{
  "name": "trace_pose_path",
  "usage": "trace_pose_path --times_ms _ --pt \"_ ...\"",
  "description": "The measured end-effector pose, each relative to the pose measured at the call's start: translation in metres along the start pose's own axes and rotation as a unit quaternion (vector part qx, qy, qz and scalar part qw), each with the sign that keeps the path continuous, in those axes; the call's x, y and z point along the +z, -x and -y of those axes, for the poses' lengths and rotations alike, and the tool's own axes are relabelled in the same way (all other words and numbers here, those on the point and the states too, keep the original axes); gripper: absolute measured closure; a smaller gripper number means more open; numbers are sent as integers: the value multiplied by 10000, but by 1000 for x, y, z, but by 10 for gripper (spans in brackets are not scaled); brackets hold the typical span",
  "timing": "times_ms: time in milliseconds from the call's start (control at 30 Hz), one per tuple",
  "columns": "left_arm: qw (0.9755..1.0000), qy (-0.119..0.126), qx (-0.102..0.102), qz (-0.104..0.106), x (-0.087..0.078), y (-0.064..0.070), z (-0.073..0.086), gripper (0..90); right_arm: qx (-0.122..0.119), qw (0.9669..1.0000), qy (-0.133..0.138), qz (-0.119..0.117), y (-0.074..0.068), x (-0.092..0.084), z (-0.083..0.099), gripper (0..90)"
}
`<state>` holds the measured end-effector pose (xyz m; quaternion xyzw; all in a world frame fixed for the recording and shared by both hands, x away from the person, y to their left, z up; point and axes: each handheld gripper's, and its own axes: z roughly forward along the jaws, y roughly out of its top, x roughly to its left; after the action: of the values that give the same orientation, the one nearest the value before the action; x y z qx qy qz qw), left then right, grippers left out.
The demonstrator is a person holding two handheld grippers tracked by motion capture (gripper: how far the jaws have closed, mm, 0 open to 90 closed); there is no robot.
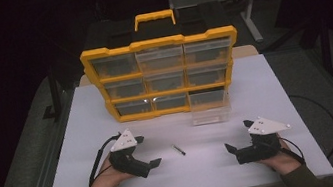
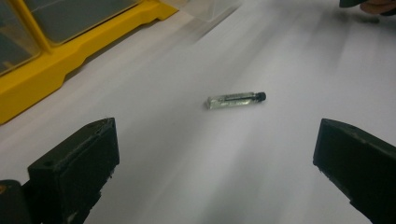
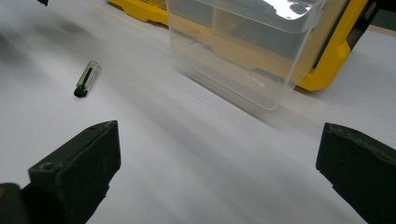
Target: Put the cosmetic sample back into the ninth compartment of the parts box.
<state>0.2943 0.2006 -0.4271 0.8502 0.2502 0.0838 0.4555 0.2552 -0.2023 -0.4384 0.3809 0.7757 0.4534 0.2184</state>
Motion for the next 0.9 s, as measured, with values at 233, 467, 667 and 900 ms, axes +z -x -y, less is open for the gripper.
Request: trace_pose_path --times_ms 233,467,667,900 --pt "9999 -38 93 141 11 2 -9 0 -7 10000 41 39 1 -1 1 0" --pt "9997 -64 128 212 18 1 -14 0 9 10000 20 46 1 -1 1 0" --pt "9993 -95 218 287 27 1 -19 0 20 10000 16 33 1 0 1 0" --pt "9990 -70 198 383 36 1 -25 0 10 10000 17 28 1 0 1 0"
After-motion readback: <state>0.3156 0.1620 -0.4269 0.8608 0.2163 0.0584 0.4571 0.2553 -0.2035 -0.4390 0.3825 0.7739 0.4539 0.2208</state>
